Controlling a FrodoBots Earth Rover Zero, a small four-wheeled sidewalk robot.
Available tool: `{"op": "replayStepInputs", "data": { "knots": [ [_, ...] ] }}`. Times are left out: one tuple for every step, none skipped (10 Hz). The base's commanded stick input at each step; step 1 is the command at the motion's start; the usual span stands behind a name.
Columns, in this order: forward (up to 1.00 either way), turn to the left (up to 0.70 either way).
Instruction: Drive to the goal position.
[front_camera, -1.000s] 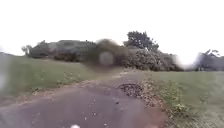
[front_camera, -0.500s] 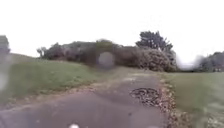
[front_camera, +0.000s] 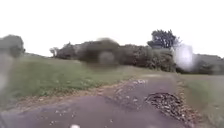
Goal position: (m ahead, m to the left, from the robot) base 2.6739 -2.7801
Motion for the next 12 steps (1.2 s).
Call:
{"op": "replayStepInputs", "data": {
  "knots": [
    [0.70,-0.36],
    [0.70,-0.36],
    [0.70,-0.36],
    [0.70,-0.36],
    [0.70,-0.36],
    [0.70,-0.36],
    [0.51,-0.59],
    [0.42,-0.70],
    [0.54,-0.58],
    [0.62,-0.32],
    [0.65,-0.34],
    [0.69,-0.36]
  ]
}}
